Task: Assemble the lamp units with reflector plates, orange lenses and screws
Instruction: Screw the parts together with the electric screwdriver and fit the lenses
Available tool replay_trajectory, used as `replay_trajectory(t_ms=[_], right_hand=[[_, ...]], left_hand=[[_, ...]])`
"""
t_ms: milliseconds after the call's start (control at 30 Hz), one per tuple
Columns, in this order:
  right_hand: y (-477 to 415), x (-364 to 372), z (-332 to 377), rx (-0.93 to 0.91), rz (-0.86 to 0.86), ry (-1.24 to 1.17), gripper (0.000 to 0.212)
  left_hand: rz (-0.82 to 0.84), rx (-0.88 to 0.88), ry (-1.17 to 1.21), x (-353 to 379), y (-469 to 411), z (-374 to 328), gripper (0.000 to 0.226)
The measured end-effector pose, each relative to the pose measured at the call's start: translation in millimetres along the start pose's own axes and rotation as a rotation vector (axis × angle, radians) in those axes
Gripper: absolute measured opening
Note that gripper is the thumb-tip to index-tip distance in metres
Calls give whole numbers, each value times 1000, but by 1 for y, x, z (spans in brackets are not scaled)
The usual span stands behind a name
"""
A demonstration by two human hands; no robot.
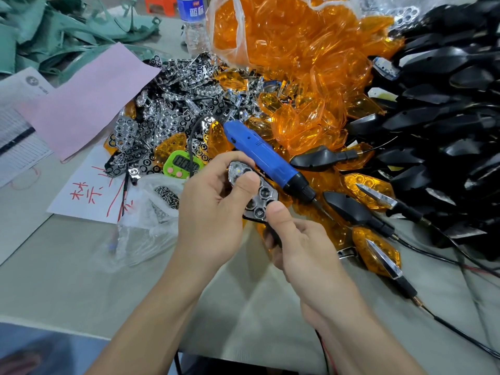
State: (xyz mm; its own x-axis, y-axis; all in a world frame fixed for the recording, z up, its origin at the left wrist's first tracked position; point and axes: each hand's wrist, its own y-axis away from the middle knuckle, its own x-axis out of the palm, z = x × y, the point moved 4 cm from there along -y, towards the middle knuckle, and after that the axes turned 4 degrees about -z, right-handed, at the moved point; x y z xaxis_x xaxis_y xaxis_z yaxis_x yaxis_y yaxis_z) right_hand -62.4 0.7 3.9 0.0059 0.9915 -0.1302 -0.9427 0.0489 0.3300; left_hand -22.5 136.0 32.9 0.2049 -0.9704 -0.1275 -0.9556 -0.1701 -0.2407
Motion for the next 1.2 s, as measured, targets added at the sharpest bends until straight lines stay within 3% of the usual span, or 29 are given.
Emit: replay_trajectory(t_ms=[267, 467, 833, 1000, 1200], right_hand=[[0, 1, -8, 59, -65, -36, 66], [-1, -6, -3, 112, -7, -133, 64], [-1, -2, -7, 90, -91, -87, 67], [-1, 1, -4, 150, 53, -238, 59], [-5, -9, -5, 148, 111, -275, 54]], left_hand=[[7, -85, -52, 6, 3, 10, 13], [319, -323, 242, 11, 3, 13, 41], [245, -265, 151, 14, 1, 10, 45], [255, -213, 6, 7, -6, 10, 53], [230, -146, 82, -5, -11, 6, 58]])
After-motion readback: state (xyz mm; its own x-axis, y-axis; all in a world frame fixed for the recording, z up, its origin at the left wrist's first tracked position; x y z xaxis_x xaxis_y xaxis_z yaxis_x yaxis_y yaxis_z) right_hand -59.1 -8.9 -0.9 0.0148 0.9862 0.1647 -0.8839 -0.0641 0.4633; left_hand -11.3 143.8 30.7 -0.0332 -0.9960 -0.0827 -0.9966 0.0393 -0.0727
